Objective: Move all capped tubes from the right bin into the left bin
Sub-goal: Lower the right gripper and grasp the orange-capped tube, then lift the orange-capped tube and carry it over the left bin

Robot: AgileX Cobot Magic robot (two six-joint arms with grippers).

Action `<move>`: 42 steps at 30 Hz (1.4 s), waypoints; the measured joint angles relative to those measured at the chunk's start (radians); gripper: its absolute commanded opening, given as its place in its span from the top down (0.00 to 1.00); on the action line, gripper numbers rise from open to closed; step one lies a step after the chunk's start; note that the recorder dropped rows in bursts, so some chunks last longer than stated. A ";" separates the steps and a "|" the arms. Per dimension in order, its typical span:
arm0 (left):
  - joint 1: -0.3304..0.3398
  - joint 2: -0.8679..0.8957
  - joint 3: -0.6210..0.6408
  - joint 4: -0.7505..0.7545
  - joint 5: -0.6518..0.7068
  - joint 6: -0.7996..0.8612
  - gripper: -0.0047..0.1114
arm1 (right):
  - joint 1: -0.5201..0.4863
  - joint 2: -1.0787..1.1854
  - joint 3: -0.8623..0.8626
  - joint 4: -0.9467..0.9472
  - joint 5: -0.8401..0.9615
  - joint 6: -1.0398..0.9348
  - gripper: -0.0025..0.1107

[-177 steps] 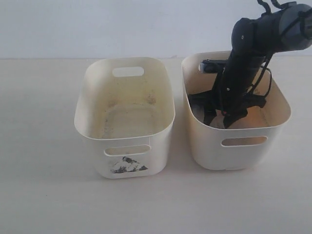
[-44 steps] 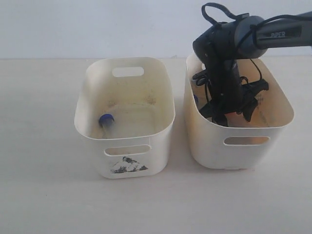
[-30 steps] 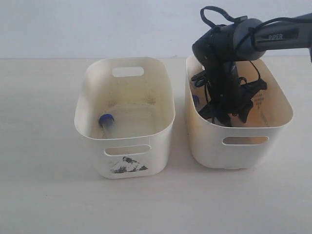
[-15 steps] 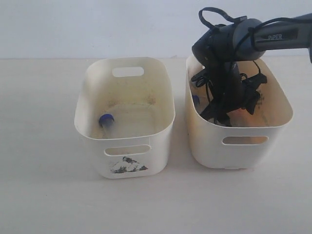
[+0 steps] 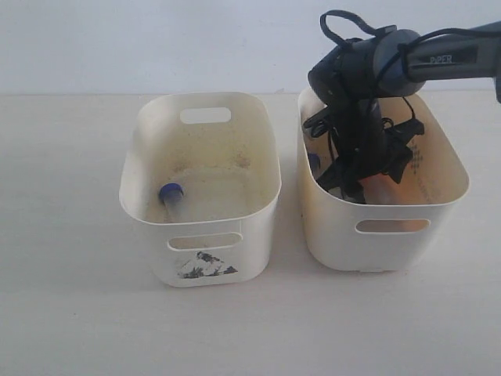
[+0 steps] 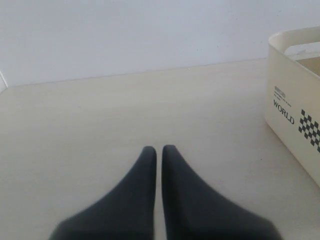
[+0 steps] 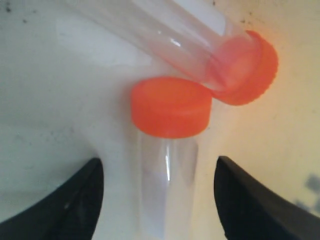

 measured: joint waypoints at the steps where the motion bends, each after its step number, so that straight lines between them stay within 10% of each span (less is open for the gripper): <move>1: 0.000 0.000 0.000 0.000 0.000 0.000 0.92 | 0.000 0.004 -0.005 0.000 0.005 0.000 0.45; 8: 0.000 0.000 0.000 0.000 0.000 0.000 0.92 | 0.002 0.019 -0.009 0.007 0.029 0.000 0.98; 29: 0.000 0.000 0.000 0.000 0.000 0.000 0.92 | 0.002 -0.310 0.009 0.062 -0.064 0.021 0.98; 42: 0.000 0.000 0.000 0.000 0.000 0.000 0.92 | 0.114 -0.520 0.009 0.605 -0.314 -0.099 0.98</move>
